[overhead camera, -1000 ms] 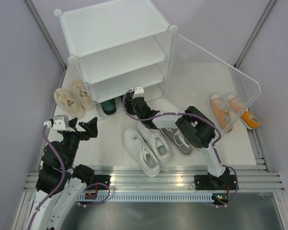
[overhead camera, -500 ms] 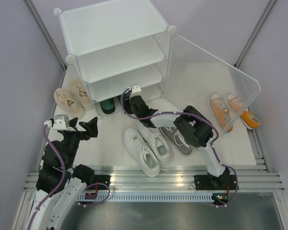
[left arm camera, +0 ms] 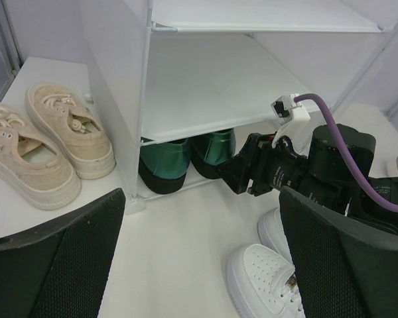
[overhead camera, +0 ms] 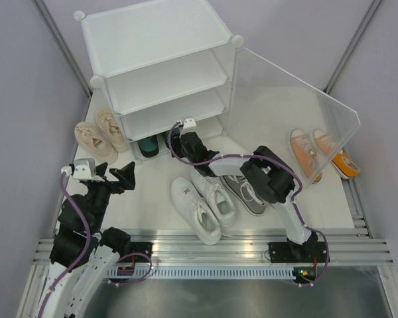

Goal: Place and organize the shoes in the shoe cabinet

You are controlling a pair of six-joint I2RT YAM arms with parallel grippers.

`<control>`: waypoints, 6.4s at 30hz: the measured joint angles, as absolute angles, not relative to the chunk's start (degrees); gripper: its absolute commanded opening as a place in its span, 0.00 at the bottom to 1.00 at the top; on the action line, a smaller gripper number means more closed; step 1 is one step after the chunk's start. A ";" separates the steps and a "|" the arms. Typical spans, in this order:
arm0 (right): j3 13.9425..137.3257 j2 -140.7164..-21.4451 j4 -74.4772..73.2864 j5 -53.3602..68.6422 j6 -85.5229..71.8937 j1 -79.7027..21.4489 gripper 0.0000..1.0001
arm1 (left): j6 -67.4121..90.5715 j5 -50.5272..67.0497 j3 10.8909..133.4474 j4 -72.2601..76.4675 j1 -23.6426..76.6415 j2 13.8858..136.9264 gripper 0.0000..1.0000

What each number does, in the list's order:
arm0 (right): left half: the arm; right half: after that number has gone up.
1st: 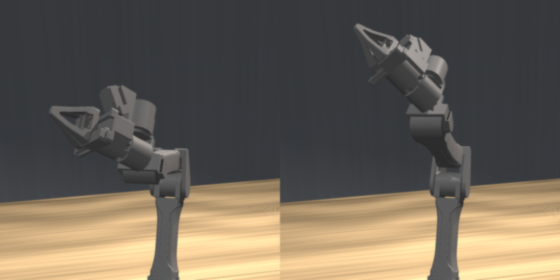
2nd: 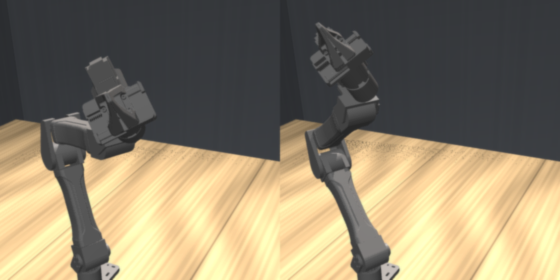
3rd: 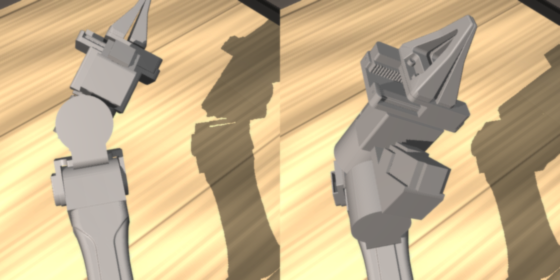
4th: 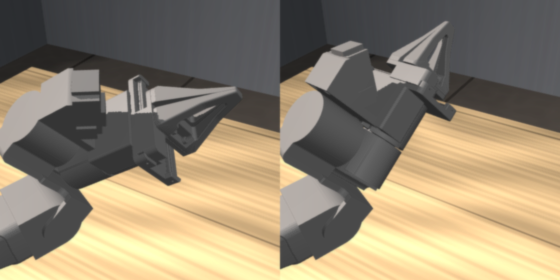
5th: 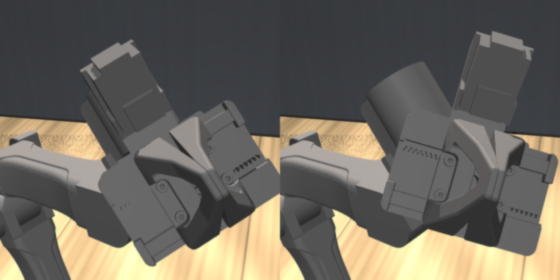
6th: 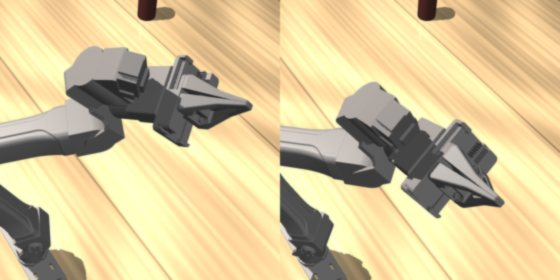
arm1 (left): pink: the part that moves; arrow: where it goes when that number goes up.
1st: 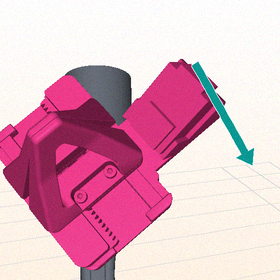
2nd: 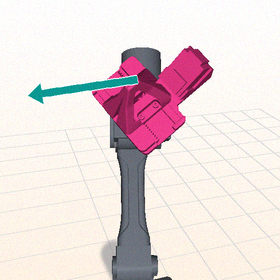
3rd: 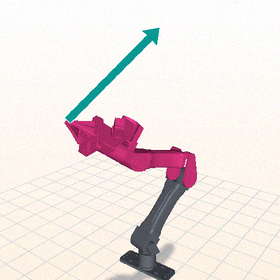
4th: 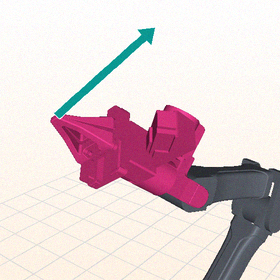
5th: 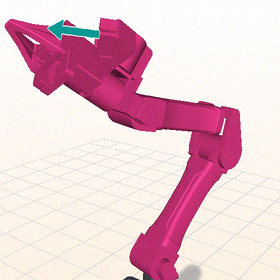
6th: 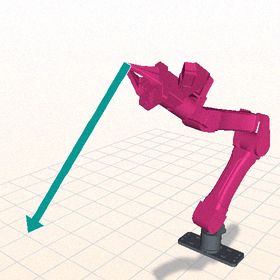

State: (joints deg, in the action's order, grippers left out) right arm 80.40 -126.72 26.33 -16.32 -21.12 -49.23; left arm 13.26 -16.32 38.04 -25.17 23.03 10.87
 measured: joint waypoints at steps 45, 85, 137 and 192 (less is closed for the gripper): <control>72.90 -117.51 26.76 -13.80 -30.09 -46.63 0.72 | 13.26 -16.36 38.04 -25.17 23.03 10.83 1.00; 22.90 -53.84 -11.31 -25.32 -34.92 -45.89 0.66 | 13.23 -16.10 38.04 -25.19 23.03 12.49 1.00; 57.56 -89.89 -2.98 -15.07 -14.11 -42.09 0.01 | 13.21 -15.94 38.02 -25.17 23.03 11.88 1.00; 80.47 -117.03 8.43 -10.55 -14.57 -37.01 0.51 | 13.19 -15.88 38.02 -25.17 23.03 12.14 1.00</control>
State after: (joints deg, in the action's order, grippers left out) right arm 80.47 -117.03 8.43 -10.55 -14.57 -37.01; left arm 13.19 -15.88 38.02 -25.17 23.03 12.14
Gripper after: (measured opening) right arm 0.362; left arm 0.994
